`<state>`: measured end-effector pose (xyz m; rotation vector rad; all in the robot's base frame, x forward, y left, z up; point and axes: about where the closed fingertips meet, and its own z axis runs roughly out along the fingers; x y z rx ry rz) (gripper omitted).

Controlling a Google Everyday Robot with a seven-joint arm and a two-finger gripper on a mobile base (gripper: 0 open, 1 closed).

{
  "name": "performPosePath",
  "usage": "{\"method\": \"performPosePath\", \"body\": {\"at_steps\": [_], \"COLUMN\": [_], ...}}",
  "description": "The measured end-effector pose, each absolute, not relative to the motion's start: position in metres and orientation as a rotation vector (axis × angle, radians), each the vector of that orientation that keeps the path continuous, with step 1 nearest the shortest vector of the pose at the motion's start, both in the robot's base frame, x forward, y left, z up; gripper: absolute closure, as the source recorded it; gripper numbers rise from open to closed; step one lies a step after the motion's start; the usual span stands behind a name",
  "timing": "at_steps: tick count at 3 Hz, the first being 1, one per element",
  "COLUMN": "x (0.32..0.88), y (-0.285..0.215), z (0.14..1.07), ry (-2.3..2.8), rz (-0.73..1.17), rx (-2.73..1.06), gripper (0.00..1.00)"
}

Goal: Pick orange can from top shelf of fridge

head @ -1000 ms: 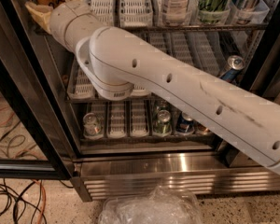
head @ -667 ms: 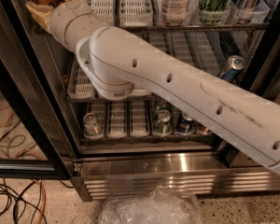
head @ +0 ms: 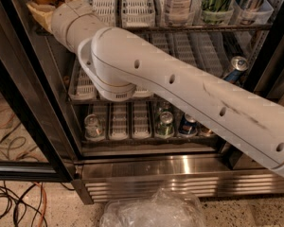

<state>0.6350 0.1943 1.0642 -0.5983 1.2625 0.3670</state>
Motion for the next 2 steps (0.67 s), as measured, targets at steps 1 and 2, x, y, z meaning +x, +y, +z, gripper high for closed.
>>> {"method": "performPosePath", "body": {"at_steps": [1,2], "x": [0.6328,0.6322], "y": [0.1949,0.1946], "z": [1.0644,1.0668], "ry": [1.257,1.254], "rz": [0.376,0.378], "rx": [-0.592,-0.588], "gripper": [1.0,1.0]}}
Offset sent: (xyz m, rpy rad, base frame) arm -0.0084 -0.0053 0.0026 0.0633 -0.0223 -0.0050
